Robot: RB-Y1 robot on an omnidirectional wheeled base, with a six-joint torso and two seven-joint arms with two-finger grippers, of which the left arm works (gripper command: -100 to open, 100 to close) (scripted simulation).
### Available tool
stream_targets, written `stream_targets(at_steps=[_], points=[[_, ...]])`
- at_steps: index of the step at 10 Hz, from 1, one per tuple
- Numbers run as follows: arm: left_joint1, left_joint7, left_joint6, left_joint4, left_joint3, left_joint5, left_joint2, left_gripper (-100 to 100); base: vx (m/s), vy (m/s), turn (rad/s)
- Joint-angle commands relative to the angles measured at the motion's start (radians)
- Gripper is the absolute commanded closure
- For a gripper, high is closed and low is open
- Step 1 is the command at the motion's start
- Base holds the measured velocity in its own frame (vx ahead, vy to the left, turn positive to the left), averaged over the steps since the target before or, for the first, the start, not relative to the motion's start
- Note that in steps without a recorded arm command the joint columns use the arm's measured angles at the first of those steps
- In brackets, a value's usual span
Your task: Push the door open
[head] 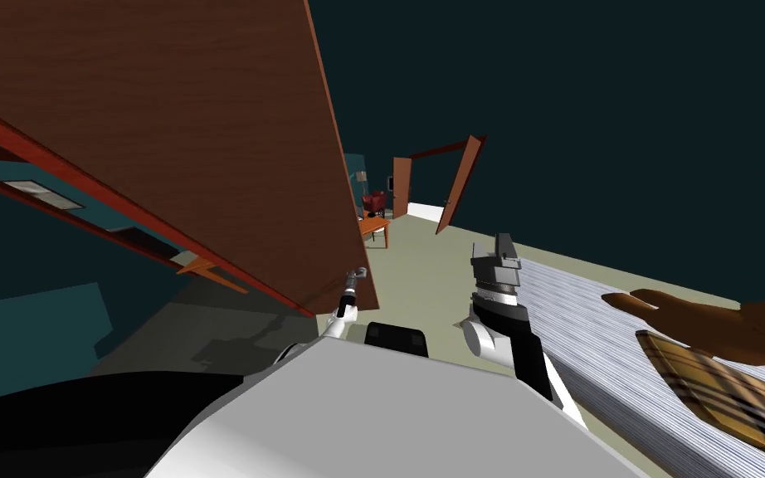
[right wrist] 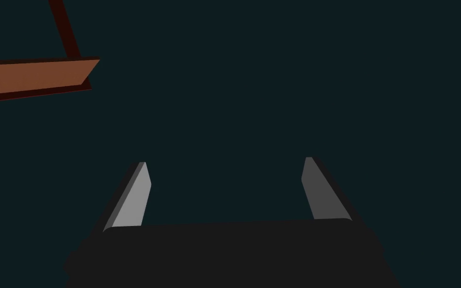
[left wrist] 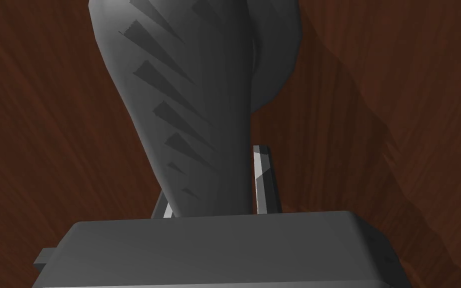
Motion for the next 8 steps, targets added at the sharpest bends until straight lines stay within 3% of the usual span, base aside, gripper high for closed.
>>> stream_targets(at_steps=[1, 4, 6, 8], points=[[-0.011, -0.003, -0.011, 0.01, 0.014, 0.008, -0.002, 100, 0.152, -0.068, 0.056], [-0.01, -0.011, -0.012, 0.012, 0.036, 0.02, -0.01, 100, 0.165, -0.071, 0.061], [-0.006, -0.016, -0.015, 0.018, 0.056, 0.031, 0.006, 100, 0.102, -0.01, 0.044], [-0.005, -0.017, -0.015, 0.019, 0.061, 0.033, 0.006, 100, 0.154, -0.039, 0.036]])
